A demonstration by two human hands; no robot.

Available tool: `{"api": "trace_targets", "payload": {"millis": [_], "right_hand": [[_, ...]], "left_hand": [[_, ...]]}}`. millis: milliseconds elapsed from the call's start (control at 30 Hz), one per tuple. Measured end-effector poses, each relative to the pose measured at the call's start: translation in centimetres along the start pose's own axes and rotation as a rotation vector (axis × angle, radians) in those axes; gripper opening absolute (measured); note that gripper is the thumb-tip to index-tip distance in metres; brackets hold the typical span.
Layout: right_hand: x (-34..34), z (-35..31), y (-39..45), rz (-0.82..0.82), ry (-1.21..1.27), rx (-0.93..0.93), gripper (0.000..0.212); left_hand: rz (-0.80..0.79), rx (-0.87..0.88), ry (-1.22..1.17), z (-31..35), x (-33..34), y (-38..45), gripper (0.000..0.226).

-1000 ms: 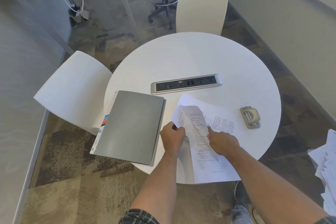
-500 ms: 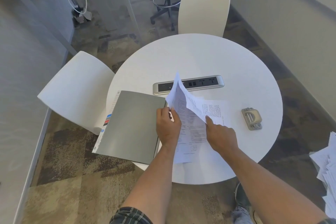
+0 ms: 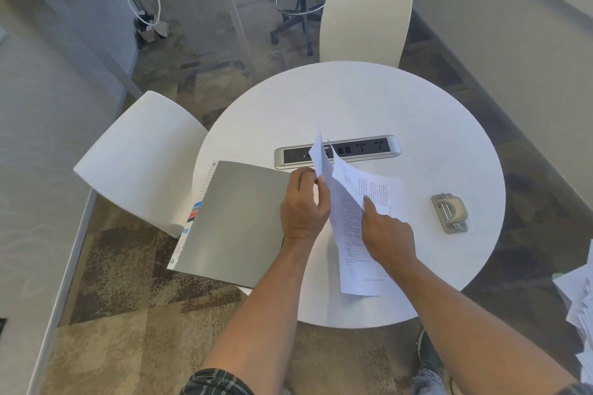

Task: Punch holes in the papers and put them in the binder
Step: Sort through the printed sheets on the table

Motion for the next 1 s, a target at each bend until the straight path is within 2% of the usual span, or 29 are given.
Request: {"api": "trace_targets", "payload": {"millis": [100, 267, 367, 533, 633, 667, 733, 767, 833, 900, 1000], "right_hand": [[-0.4, -0.5, 0.4, 0.017, 0.022, -0.003, 0.061], [-1.2, -2.4, 1.3, 0.073, 0.14, -0.009, 0.051], [-2.2, -4.0, 1.5, 0.126, 0.215, -0.047, 0.046], [-2.6, -6.0, 1.7, 0.146, 0.282, -0.133, 0.046], [-3.2, -6.6, 1.4, 0.119, 0.376, -0.174, 0.052], [-3.4, -6.7, 1.3, 0.116, 0.42, -0.193, 0.057], [-3.4, -6.8, 1.3, 0.105, 0.487, -0.257, 0.063], [-3.2, -6.8, 1.3, 0.074, 0.522, -0.296, 0.063], [-2.3, -6.6, 1.4, -0.016, 0.573, -0.35, 0.06], [-1.4, -5.8, 1.9, -0.092, 0.614, -0.285, 0.06], [-0.3, -3.7, 2.7, -0.083, 0.779, -0.009, 0.067]], "left_hand": [[-0.038, -0.184, -0.072, 0.0, 0.1, 0.1, 0.022], [-0.04, -0.537, -0.142, 0.2, 0.3, -0.4, 0.022], [-0.028, -0.643, -0.178, 0.5, 0.4, -0.4, 0.021], [-0.075, -0.687, -0.286, 1.2, 0.0, -0.2, 0.015], [-0.15, -0.697, -0.357, 1.5, -0.3, 0.0, 0.029], [-0.148, -0.695, -0.343, 1.3, -0.3, 0.1, 0.032], [-0.118, -0.693, -0.281, 0.8, -0.5, 0.5, 0.023], [-0.102, -0.706, -0.254, 0.4, -0.5, 0.7, 0.017], [-0.078, -0.722, -0.211, -0.4, -0.8, 1.2, 0.02], [-0.061, -0.699, -0.178, -1.1, -1.1, 1.8, 0.025], [-0.049, -0.667, -0.193, -1.4, -1.8, 3.1, 0.023]]}}
Point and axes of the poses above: each hand's wrist, its own y-axis towards the middle knuckle, its own x-axis out of the palm, z = x × y, the point moved 4 cm from there along y, towards the middle knuckle, and after that the axes turned 12 degrees about z, right-handed, at the moved point
